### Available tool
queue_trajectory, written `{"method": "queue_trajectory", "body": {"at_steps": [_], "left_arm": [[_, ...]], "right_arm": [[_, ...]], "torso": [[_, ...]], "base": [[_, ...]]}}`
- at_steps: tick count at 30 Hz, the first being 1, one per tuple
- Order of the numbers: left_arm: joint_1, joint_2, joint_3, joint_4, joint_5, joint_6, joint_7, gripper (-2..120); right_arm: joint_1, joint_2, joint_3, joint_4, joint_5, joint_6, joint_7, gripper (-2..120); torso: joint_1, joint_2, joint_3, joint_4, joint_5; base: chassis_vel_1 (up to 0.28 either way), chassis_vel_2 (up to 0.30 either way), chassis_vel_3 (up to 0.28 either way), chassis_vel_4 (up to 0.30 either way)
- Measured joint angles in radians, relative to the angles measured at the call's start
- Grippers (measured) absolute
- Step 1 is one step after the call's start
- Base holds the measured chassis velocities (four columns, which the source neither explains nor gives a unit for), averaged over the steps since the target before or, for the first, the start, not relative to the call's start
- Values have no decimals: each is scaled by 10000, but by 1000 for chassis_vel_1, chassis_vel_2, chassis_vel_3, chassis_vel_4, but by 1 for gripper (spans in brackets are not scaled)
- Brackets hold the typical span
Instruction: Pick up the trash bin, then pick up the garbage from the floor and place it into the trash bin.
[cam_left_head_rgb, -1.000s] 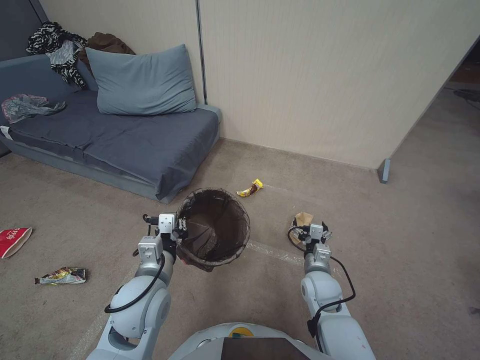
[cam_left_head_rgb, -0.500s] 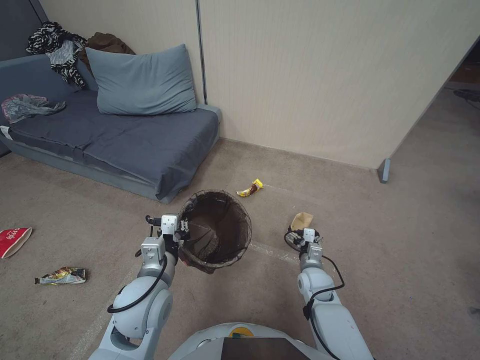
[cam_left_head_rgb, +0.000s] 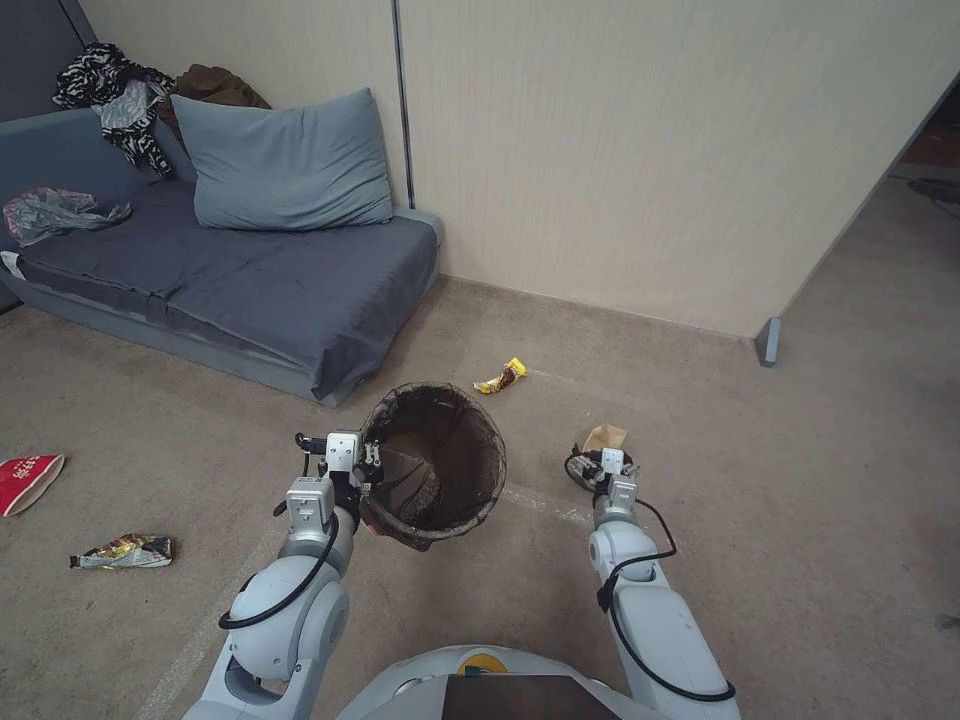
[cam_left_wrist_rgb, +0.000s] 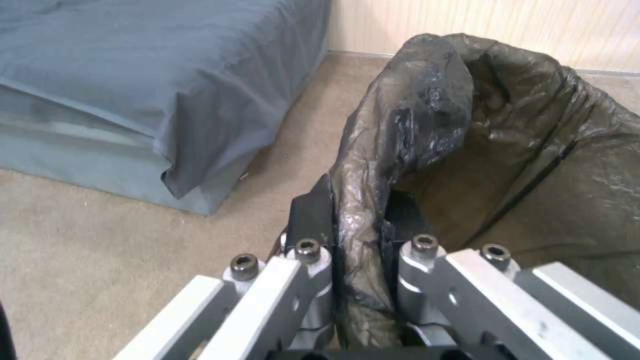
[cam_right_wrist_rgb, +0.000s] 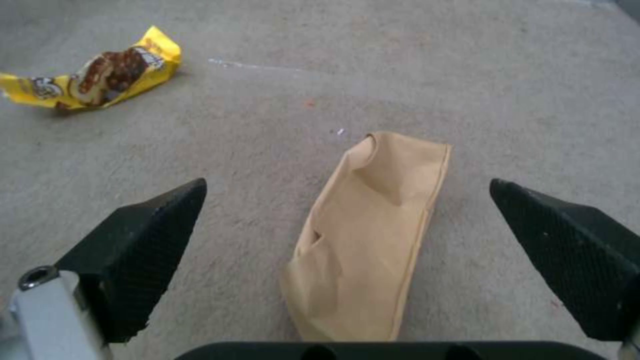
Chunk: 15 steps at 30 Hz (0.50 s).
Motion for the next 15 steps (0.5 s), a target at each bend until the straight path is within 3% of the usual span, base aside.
{"method": "queue_trajectory", "body": {"at_steps": [15], "left_arm": [[93,-35,39,63,207,-107,17,7]], "right_arm": [[1145,65,87,-2075,-116,359,121,94]], "torso": [[0,0,0,-2,0]], "base": [[0,0,0,0]]}}
